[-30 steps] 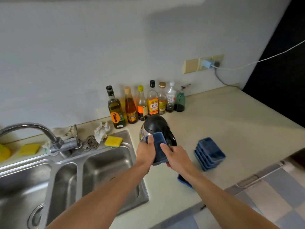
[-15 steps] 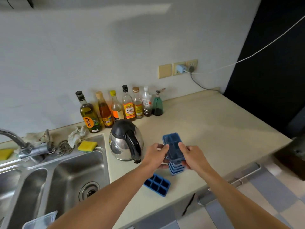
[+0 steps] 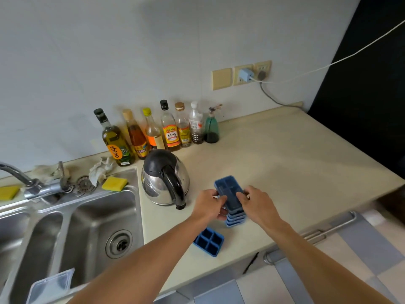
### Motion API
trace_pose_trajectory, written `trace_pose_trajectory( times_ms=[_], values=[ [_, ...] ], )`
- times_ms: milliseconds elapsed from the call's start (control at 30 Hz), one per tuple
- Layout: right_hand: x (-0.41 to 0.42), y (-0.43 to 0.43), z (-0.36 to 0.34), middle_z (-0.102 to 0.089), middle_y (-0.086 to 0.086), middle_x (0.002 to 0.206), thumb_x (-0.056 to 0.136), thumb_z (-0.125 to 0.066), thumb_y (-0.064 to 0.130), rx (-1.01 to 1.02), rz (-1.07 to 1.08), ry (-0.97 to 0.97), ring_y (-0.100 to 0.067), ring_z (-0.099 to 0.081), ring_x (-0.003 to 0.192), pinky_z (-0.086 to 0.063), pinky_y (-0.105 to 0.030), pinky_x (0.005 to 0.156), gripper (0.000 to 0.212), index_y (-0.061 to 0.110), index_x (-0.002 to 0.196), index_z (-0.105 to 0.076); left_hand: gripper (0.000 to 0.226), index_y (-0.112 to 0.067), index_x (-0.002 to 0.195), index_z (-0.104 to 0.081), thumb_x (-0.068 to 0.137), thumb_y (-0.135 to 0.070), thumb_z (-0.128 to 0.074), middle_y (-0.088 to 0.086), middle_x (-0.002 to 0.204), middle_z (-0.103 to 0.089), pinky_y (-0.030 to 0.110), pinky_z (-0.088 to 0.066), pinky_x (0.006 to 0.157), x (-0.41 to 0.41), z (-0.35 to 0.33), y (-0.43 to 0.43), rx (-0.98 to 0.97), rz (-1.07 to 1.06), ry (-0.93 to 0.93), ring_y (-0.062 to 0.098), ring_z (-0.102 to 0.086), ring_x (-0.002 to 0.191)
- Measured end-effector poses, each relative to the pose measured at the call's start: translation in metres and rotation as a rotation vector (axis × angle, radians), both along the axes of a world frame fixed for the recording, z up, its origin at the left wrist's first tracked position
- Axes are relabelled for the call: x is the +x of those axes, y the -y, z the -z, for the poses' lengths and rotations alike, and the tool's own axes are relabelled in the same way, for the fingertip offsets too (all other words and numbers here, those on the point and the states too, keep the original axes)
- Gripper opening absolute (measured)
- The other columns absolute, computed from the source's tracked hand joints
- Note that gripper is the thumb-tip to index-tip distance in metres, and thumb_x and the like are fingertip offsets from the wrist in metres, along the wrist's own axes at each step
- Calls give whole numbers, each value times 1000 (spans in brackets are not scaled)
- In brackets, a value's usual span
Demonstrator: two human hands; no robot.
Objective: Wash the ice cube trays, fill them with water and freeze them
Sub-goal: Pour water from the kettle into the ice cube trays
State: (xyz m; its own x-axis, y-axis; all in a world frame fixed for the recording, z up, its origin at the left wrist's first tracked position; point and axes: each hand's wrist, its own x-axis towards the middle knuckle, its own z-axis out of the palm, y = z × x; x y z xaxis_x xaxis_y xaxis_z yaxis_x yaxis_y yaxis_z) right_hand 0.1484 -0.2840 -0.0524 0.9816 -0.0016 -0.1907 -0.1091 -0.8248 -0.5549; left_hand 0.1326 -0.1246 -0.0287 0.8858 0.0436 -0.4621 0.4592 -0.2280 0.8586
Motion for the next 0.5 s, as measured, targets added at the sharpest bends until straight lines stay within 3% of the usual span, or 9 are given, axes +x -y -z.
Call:
trace_pose_trajectory(
  times_ms=[167, 333, 500],
  values=[
    [-6, -3, 3, -64, -7, 88, 104, -53, 36, 23, 42, 73, -25, -59, 77, -39, -32, 66, 28, 11, 92, -58, 18, -1, 114, -63, 100, -12, -62, 16, 80, -74, 39, -65, 69, 1, 6, -2, -56, -17, -5, 30, -76, 73],
    [-9, -3, 1, -61, -12, 93, 104, -52, 39, -32, 59, 28, -26, -57, 76, -37, -31, 67, 32, 13, 87, -57, 23, -6, 118, -61, 99, -17, -65, 19, 86, -75, 42, -65, 72, 3, 8, -5, -81, -11, -29, 34, -76, 81],
    [-25, -3, -2, -54, -9, 98, 107, -40, 48, -52, 145, 42, -27, -55, 83, -44, -36, 76, 41, 13, 102, -60, 26, -12, 115, -61, 98, -30, -66, 9, 76, -72, 37, -64, 61, -2, 16, -11, -85, -20, -33, 23, -74, 65]
  ],
)
